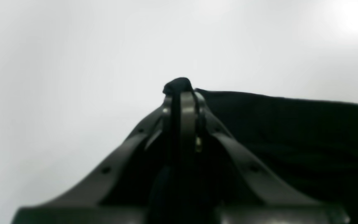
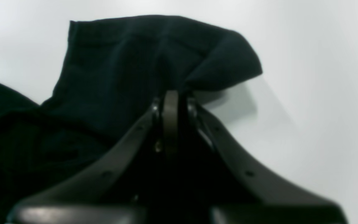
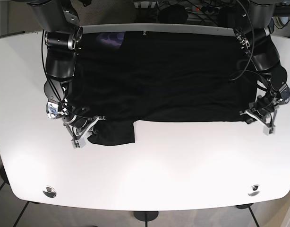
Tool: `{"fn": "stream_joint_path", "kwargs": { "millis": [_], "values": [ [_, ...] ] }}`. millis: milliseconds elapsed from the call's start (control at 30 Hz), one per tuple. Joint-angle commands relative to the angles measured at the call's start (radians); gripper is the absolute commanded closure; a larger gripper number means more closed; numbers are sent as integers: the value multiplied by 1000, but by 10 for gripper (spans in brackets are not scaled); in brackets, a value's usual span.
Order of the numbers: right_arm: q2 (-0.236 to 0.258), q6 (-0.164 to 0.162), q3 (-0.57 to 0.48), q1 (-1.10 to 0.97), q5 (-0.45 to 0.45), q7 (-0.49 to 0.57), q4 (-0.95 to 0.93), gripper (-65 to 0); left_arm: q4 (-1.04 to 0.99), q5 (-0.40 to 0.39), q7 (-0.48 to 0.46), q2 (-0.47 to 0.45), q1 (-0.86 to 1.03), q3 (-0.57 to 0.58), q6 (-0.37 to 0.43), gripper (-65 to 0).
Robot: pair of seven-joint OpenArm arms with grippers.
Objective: Fold the T-shirt properly
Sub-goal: 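Grasp the folded shirt's lower edge with both grippers and fold it over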
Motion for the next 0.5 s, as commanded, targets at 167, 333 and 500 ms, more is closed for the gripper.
{"fn": "stream_joint_path", "kwargs": {
  "millis": [167, 333, 500],
  "values": [
    [20, -27, 3, 8, 22, -84, 267, -17, 219, -114, 75, -18, -11, -5, -8, -6],
    [26, -27, 72, -78, 23, -276, 558, -17, 370, -242, 160, -23, 69, -5, -5, -4],
    [1, -24, 131, -233, 23, -477, 888, -17, 489, -269, 187, -21, 178, -56, -5, -4]
  ]
}}
